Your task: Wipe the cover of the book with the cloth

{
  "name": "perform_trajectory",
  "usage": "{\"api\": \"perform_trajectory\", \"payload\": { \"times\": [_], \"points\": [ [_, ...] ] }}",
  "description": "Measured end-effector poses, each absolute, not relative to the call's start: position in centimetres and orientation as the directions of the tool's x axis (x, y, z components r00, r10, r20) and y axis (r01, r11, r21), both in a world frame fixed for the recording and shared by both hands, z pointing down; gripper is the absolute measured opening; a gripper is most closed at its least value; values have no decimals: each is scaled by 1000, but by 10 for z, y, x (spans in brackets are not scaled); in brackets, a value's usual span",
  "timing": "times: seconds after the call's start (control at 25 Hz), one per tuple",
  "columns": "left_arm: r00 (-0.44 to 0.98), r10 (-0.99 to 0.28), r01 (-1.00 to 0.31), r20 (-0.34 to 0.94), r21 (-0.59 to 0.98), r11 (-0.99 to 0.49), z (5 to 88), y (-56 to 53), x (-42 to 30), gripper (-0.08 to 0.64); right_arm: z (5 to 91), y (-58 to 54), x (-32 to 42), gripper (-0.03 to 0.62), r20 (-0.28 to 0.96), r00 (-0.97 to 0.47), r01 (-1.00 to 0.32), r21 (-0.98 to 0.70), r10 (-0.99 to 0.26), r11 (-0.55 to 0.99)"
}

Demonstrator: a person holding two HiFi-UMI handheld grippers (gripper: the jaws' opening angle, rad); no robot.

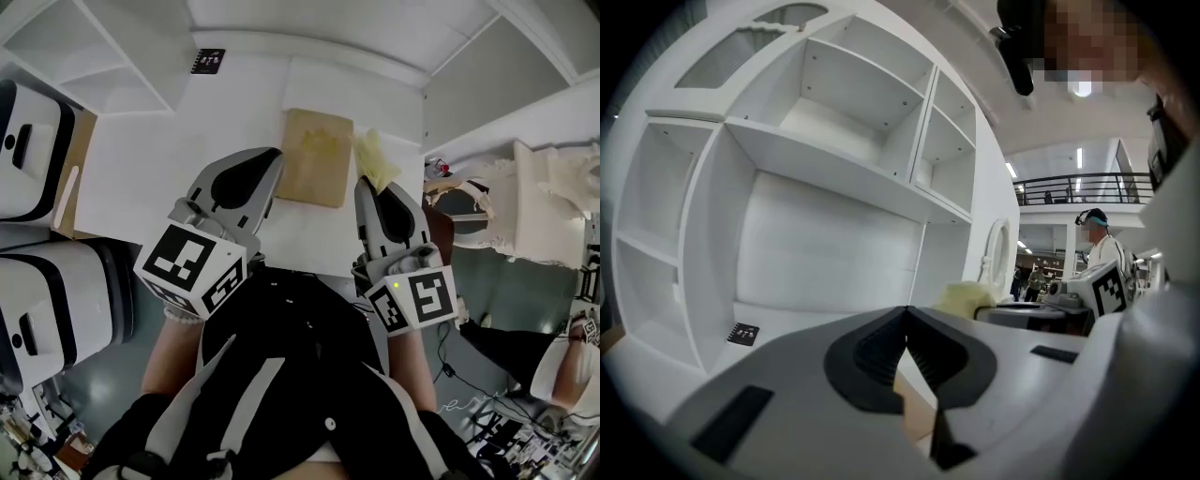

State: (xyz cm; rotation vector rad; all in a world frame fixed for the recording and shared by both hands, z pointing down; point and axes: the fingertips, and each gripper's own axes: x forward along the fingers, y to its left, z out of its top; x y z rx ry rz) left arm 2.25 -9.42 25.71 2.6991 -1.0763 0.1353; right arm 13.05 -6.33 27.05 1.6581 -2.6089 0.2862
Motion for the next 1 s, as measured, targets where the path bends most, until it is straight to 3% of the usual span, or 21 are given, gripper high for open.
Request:
{"api": "perform_trajectory", "payload": {
  "times": [1.0],
  "points": [
    [740,-654,-672,155,183,-717,250,-88,31,2,269,-60,126,35,135,-449,-892,-124,-883,434]
  ]
}}
